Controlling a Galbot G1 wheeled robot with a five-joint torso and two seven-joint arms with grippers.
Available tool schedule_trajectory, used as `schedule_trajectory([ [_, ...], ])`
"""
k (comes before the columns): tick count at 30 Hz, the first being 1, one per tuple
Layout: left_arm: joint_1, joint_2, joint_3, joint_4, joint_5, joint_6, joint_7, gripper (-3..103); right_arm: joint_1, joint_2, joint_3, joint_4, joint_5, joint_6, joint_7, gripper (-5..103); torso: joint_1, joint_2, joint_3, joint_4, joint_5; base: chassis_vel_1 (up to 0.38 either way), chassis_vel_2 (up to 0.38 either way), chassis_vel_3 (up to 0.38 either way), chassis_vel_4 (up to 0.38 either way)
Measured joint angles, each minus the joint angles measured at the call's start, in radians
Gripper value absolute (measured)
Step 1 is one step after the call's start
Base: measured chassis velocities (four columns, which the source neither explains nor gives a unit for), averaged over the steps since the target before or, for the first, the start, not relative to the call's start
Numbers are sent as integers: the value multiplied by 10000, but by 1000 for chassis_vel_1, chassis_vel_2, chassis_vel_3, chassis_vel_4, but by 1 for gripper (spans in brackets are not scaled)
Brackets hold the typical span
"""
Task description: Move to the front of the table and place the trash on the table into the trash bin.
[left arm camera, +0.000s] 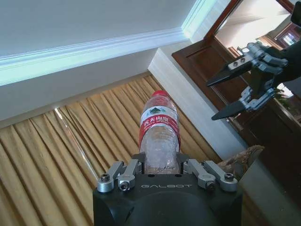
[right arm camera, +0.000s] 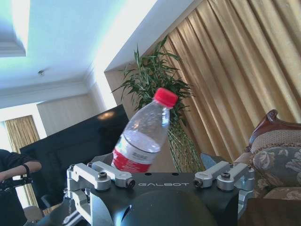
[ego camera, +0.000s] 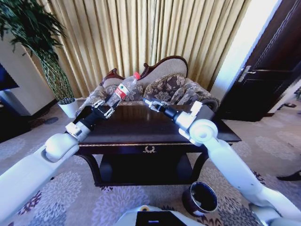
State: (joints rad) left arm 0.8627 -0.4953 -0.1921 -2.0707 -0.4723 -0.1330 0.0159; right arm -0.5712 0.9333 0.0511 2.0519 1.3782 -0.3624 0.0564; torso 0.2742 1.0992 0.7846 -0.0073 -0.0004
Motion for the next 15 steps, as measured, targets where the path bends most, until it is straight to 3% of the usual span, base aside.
schedule_trajectory([
  [5,-749,-325,1067,21,-19,111,20,33,497,287,-309,-345,-135,-23,0,100,0,-1,1,-1,1,0,0,0,0],
  [15,-1244,-605,1656,9,-10,326,110,33,673,401,-418,-578,-302,-68,-1,100,0,-1,0,-1,2,0,0,0,0],
])
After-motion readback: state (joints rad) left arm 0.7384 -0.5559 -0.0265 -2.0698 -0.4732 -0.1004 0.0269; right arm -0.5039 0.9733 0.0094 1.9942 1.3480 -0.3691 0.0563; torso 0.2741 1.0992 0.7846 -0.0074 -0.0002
